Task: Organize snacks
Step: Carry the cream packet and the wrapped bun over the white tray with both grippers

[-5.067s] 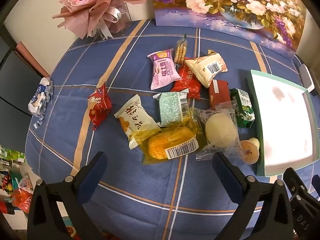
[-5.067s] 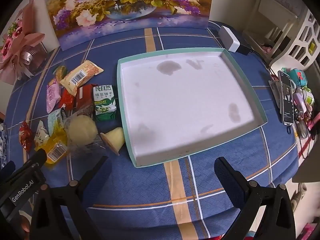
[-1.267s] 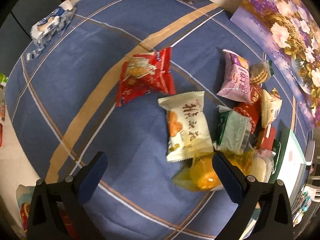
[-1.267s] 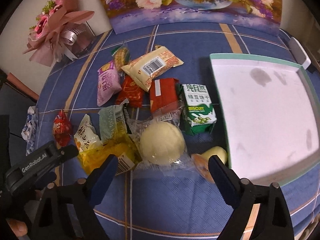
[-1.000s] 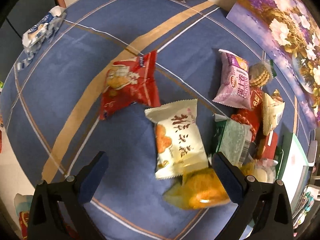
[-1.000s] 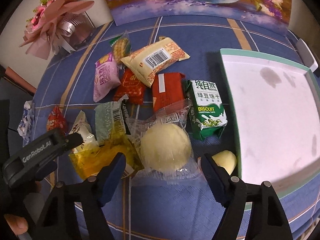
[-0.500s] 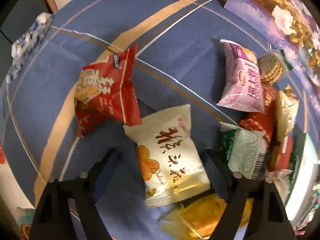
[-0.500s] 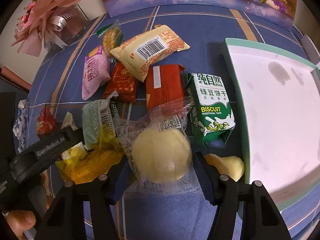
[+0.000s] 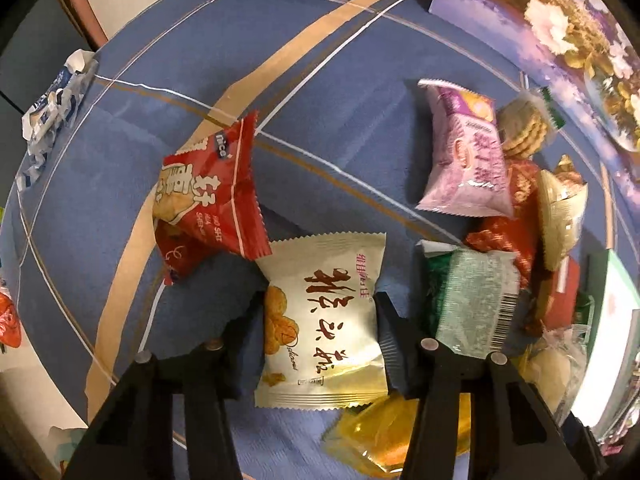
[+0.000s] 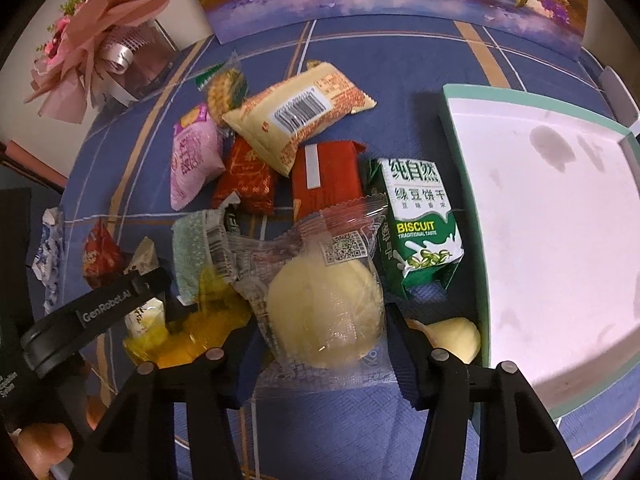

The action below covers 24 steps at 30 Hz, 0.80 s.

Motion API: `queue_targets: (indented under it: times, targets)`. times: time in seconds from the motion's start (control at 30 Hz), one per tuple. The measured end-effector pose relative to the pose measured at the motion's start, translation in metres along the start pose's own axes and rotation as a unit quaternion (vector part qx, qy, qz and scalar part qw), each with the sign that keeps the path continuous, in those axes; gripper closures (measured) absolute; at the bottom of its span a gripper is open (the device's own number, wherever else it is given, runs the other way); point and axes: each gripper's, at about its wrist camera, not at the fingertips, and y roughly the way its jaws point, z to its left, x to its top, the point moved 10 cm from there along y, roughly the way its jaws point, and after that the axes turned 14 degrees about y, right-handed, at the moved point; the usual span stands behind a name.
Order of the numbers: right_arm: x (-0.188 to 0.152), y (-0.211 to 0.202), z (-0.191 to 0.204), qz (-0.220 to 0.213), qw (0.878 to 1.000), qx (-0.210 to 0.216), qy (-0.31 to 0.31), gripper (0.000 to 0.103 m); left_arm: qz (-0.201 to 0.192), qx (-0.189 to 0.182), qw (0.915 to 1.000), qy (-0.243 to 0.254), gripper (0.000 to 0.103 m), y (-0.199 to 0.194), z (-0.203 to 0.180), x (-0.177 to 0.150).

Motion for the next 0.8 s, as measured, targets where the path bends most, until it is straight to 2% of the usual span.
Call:
queue_targets:
  times: [0.17,0.43,0.47,0.6,0.8]
  targets:
    - [0.008,-0.025,0.001,-0.019,1.0,0.021,0.005,0.045,-0.024,0.004,0.9997,0.01,0.05,-0.024,0.0,0.022]
    - [0.028,-0.073,-0.009,-0.067,0.996,0.043,0.033,0.045,-0.1,-0.014,0.9948,0.018,0.05,-0.08,-0.017,0.056]
    - [0.028,-0.078,-0.017,-0.069,0.996,0.043,0.036,0.045,-0.104,-0.019,0.9942,0.019,0.05,-0.094,-0.021,0.038]
    - [0.041,-0.09,-0.047,-0.085,0.994,0.028,0.067,0.045,-0.126,-0.038,0.9906,0.039,0.05,-0.11,-0.059,0.027]
    - [0.058,-0.097,-0.097,-0.103,0.988,0.002,0.118,0.045,-0.133,-0.047,0.9833,0.115,0.049,-0.115,-0.127,0.001]
